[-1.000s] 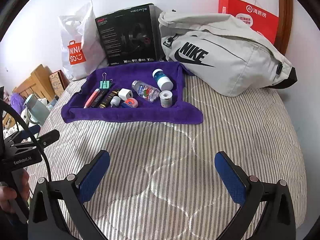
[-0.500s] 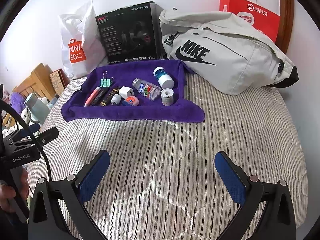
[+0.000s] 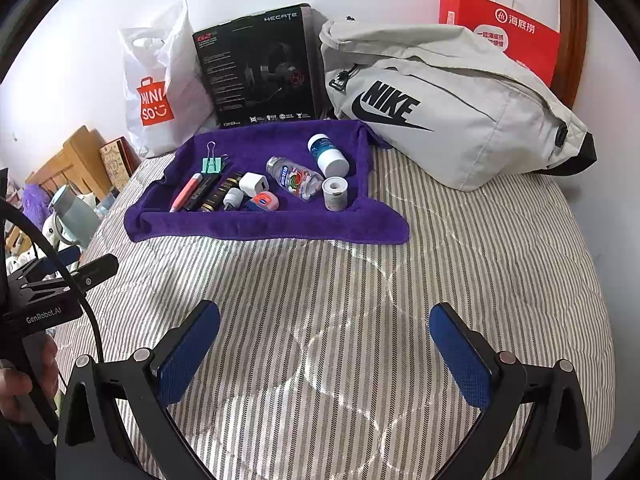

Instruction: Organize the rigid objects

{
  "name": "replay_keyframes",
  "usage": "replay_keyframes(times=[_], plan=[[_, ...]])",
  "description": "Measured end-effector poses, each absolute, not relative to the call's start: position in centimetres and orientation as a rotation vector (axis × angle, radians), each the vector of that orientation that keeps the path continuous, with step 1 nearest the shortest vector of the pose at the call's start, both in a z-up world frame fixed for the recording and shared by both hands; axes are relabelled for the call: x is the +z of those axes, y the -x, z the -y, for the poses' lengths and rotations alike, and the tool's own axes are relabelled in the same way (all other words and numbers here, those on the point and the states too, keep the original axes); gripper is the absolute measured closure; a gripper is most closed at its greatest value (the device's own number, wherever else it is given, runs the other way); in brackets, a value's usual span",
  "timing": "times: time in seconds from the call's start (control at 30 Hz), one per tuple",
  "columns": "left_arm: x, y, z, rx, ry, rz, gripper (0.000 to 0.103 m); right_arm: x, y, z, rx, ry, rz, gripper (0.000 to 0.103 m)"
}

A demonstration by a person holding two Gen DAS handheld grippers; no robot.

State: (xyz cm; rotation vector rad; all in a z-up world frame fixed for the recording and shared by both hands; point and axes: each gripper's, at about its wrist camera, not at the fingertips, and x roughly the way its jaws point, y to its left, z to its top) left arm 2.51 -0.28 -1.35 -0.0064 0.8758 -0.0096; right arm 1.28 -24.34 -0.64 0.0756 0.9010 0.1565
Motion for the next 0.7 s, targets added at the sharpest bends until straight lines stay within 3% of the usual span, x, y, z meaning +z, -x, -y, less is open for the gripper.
replay_keyframes(times=[0.7], plan=[[-1.22,-2.29,0.40,-0.008,0.001,-0.876,0.000,-0.72,-1.28,24.22,0.170,-0.070,-0.908,0.000]])
